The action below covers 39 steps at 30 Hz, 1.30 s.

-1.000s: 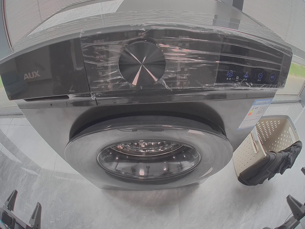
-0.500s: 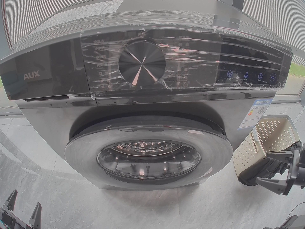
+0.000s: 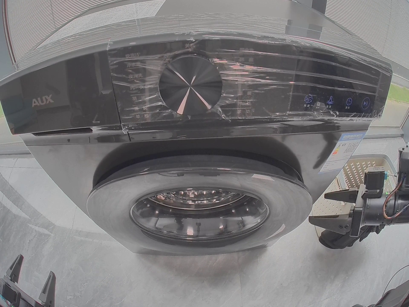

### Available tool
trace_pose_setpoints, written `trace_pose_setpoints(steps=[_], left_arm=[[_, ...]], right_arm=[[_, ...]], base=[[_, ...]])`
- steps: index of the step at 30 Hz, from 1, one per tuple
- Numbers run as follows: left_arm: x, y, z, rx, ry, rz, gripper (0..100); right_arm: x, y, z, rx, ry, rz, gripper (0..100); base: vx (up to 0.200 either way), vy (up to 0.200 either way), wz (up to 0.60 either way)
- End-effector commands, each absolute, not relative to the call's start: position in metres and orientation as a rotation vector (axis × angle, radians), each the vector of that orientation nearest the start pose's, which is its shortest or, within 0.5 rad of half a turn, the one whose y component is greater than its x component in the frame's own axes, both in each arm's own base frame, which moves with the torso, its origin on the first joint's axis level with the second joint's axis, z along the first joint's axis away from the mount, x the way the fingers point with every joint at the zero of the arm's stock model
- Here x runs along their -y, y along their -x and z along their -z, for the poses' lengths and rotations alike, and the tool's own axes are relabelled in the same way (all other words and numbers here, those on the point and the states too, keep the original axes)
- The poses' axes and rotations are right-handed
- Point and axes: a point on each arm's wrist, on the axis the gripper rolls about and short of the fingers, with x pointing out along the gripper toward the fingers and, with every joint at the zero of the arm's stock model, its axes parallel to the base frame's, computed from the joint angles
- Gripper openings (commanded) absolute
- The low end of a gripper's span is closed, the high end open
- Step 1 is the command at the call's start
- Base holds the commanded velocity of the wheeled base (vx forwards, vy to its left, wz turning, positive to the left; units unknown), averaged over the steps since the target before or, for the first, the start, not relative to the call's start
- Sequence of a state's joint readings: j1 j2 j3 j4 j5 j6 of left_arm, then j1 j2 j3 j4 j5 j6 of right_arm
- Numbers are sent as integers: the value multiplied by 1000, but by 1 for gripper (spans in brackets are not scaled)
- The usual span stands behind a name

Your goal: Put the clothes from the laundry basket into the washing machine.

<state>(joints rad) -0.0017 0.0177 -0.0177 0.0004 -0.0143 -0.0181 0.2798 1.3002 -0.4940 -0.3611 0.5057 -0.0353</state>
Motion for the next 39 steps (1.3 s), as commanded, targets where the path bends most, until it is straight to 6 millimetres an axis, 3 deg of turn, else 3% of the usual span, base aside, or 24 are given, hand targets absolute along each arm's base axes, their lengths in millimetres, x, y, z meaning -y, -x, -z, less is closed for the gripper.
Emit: trace_pose_setpoints(steps=[1, 8, 16, 24, 34, 39], left_arm=[[0, 23, -75, -2, 18, 17, 100], [0, 23, -75, 0, 18, 17, 100], [0, 23, -75, 0, 20, 15, 100], [0, 23, -75, 0, 18, 17, 100], [0, 23, -75, -2, 18, 17, 100], [0, 23, -75, 0, 18, 17, 100]], right_arm=[[-69, -189, -165, -489, -34, -791, 100], [-82, -206, -154, -479, -26, -816, 100], [-99, -196, -153, -497, -34, -847, 100], [-94, -187, -151, -498, -31, -841, 100], [-98, -200, -151, -493, -18, -785, 100], [-98, -195, -147, -512, -15, -793, 100]], base=[[0, 0, 0], [0, 0, 0], [0, 0, 0], [-125, 0, 0], [0, 0, 0], [-120, 0, 0]])
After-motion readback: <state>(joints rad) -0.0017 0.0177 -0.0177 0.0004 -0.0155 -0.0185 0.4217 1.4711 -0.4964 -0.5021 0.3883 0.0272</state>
